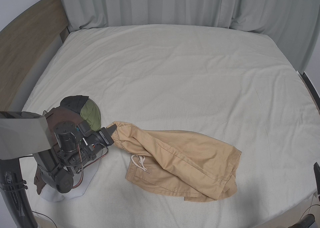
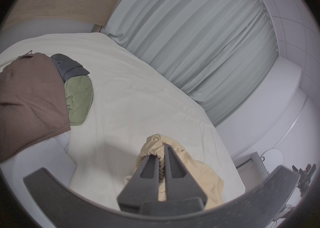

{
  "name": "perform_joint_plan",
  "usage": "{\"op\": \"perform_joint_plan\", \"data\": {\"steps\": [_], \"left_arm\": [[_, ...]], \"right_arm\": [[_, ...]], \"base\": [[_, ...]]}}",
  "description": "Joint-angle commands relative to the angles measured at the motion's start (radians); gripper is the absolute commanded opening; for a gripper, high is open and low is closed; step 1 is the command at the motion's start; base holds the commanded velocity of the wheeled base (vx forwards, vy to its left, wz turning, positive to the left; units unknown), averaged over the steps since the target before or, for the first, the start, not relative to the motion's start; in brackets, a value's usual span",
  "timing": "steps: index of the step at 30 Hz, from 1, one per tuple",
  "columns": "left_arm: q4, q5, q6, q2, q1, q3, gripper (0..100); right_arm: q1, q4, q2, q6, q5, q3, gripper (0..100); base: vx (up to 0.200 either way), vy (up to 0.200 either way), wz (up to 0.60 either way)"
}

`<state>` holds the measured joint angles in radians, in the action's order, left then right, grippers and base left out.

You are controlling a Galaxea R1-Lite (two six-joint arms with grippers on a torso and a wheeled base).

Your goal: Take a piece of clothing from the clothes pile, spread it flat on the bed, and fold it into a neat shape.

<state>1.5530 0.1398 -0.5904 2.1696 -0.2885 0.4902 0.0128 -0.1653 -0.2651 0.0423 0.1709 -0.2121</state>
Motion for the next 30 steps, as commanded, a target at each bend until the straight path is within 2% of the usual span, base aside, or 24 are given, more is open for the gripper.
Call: {"op": "perform_joint_plan", "data": {"steps": [1, 10, 17, 23, 28, 30], "left_arm": [[0.001, 0.000, 0.000, -0.004, -0.003, 0.001, 0], [0.001, 0.000, 0.000, -0.002, -0.004, 0.001, 0], [0.001, 0.000, 0.000, 0.006, -0.006, 0.001, 0], [0.001, 0.000, 0.000, 0.003, -0.009, 0.004, 0], [0.001, 0.000, 0.000, 0.004, -0.017, 0.002, 0], [0.001, 0.000, 0.000, 0.006, -0.018, 0.001, 0]], "right_arm": [[0.000, -0.006, -0.148, 0.002, 0.039, -0.020, 100], [-0.057, 0.000, -0.220, 0.002, 0.065, -0.012, 100], [-0.099, -0.002, -0.315, -0.002, 0.142, -0.009, 100], [-0.137, 0.007, -0.395, -0.002, 0.240, 0.002, 100], [-0.169, 0.006, -0.460, -0.001, 0.246, 0.000, 100], [-0.214, 0.001, -0.500, -0.001, 0.253, -0.009, 100]], "base": [[0.000, 0.000, 0.00], [0.000, 0.000, 0.00], [0.000, 0.000, 0.00], [0.000, 0.000, 0.00], [0.000, 0.000, 0.00], [0.000, 0.000, 0.00]]}}
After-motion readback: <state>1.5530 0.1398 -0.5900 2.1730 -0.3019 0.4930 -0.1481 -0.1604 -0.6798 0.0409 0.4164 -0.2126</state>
